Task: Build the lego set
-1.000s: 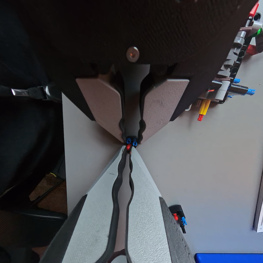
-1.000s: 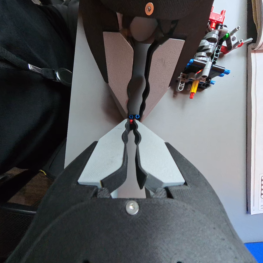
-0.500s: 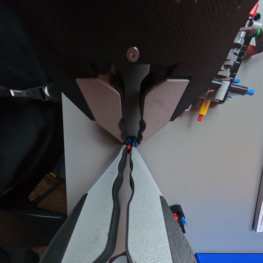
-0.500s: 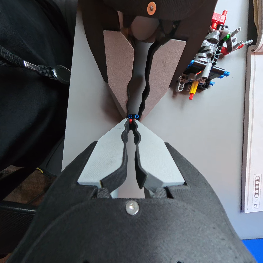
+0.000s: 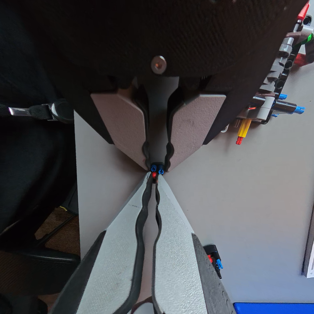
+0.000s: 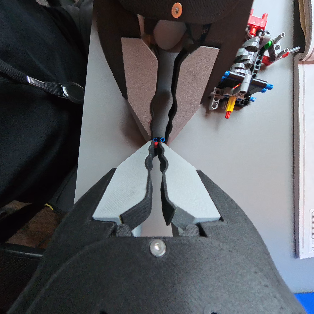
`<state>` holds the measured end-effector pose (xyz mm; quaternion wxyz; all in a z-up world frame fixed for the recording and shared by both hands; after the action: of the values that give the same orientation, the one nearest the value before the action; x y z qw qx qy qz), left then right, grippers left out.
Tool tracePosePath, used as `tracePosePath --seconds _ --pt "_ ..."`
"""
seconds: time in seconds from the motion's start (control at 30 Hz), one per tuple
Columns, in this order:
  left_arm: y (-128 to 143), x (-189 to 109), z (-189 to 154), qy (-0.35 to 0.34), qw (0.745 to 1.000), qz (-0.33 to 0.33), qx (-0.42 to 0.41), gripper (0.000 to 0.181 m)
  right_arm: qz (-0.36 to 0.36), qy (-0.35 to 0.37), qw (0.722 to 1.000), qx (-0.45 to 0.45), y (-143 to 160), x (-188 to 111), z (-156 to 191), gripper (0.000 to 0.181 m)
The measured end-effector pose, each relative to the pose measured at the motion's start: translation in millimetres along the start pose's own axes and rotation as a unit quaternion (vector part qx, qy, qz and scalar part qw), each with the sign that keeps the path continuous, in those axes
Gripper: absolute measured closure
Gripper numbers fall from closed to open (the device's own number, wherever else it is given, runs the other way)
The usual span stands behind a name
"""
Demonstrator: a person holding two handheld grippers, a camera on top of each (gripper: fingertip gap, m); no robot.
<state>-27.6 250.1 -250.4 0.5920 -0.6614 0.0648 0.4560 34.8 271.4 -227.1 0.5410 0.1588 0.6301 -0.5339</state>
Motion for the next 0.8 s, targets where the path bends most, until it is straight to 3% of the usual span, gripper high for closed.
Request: tracePosePath --seconds 0.3,0.6,0.8 --pt "0.0 0.3 1.0 0.012 1.000 0.001 -0.011 0.168 -0.084 -0.043 0.994 0.057 13.6 -2.4 -4.8 0.180" --pt "0.2 0.7 2.5 0.012 1.000 0.003 -0.018 0.168 0.027 0.037 0.999 -0.003 2.2 -0.9 1.7 0.180" --pt "0.2 0.7 2.4 0.012 1.000 0.003 -0.018 0.168 0.052 0.072 0.995 -0.051 -0.6 0.7 6.5 0.180"
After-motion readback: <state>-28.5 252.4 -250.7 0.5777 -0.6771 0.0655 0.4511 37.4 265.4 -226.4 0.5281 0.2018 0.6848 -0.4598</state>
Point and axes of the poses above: each gripper's, where its closed fingertips meet, x out along the fingers, y out of its underside, z = x × y across the jaws, the point moved 6 cm from there along -x, back along the fingers, and after that the axes turned 13 degrees about -y, right-handed, at the moved point
